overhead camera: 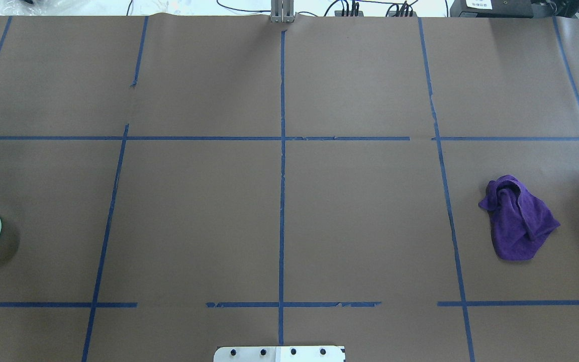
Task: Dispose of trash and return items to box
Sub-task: 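Release the cup and raise the left gripper from the clear box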
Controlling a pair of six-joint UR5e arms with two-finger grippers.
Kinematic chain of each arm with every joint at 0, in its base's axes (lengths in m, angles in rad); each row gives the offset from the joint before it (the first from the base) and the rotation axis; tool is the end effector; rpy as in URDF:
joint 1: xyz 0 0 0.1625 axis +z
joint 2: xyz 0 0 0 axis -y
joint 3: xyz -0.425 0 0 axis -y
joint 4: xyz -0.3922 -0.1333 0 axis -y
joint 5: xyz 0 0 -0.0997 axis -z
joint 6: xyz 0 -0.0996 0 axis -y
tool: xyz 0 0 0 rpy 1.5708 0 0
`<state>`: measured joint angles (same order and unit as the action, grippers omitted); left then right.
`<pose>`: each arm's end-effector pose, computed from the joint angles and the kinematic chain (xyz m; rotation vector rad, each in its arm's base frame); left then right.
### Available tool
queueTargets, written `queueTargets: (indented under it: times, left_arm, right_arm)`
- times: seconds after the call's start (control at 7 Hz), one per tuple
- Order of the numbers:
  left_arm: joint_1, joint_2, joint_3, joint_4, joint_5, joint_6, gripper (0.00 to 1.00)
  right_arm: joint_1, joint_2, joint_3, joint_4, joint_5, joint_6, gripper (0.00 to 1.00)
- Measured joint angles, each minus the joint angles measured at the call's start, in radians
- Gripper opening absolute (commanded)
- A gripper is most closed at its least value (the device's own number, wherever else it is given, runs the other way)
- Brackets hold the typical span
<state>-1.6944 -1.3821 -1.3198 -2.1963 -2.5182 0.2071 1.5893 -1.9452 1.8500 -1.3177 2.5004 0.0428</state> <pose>-0.0994 -0.3745 0.7856 0.3251 0.9043 0.1650 0.0598 -0.3418 0.6385 0.1350 -0.9291 -0.0167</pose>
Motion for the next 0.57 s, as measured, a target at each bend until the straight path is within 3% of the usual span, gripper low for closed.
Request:
queueTargets:
  times: [0.29, 0.43, 0.57]
  left_arm:
    - [0.083, -0.043, 0.015, -0.003, -0.014, -0.063, 0.4]
    - [0.113, -0.07, 0.029, -0.006, 0.006, -0.082, 0.48]
    - [0.128, -0.09, 0.04, -0.007, 0.027, -0.09, 0.49]
  right_arm:
    - [0.0, 0.0, 0.0, -0.001, 0.0, 0.004, 1.0]
    - [0.0, 0.0, 0.0, -0.002, 0.0, 0.005, 1.0]
    - [0.0, 0.001, 0.0, -0.003, 0.0, 0.006, 1.0]
